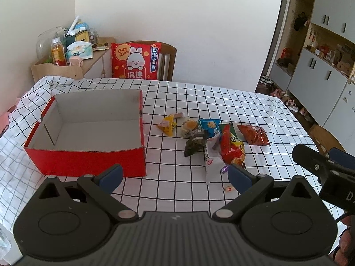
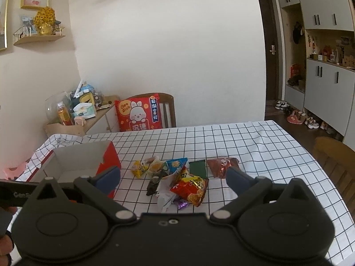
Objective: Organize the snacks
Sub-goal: 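Move both tools toward the snack pile beside the red box, then grasp the white wrapper with left tool while right tool grasps red-yellow chip bag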
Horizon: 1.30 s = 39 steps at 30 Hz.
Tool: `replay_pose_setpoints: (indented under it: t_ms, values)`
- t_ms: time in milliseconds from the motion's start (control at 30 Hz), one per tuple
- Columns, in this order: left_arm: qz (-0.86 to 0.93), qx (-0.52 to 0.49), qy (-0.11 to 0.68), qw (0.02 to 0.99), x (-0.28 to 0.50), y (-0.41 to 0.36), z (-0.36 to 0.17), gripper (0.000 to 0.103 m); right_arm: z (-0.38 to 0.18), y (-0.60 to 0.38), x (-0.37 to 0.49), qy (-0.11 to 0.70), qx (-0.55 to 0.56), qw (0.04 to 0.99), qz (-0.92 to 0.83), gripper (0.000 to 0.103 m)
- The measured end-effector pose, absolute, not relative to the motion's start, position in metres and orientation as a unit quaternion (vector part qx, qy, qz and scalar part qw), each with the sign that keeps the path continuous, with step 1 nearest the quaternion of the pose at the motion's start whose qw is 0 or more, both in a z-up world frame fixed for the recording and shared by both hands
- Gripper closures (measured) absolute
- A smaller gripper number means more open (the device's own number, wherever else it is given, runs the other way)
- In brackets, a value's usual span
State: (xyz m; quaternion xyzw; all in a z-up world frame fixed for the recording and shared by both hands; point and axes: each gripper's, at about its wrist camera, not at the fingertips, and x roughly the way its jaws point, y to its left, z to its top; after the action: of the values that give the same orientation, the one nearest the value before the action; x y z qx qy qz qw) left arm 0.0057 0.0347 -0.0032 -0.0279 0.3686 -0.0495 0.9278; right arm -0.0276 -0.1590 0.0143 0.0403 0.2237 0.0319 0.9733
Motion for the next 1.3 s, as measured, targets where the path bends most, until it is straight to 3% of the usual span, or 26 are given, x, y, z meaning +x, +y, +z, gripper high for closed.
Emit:
replay_pose_setpoints:
  t_ms: [667,1300]
  values:
    - [-0.077,0.002,0.383,0.921,0.037,0.011,-0.022,0.002,0.001,-0.169,-0.013,0.249,0.024,0.968,0.009,0.003]
    - [-0.044,0.027,0.444,0.895,0.125,-0.038,-0.088,0.002,-0.078,-0.207,0.073,0.354,-0.071,0.924,0.124,0.015]
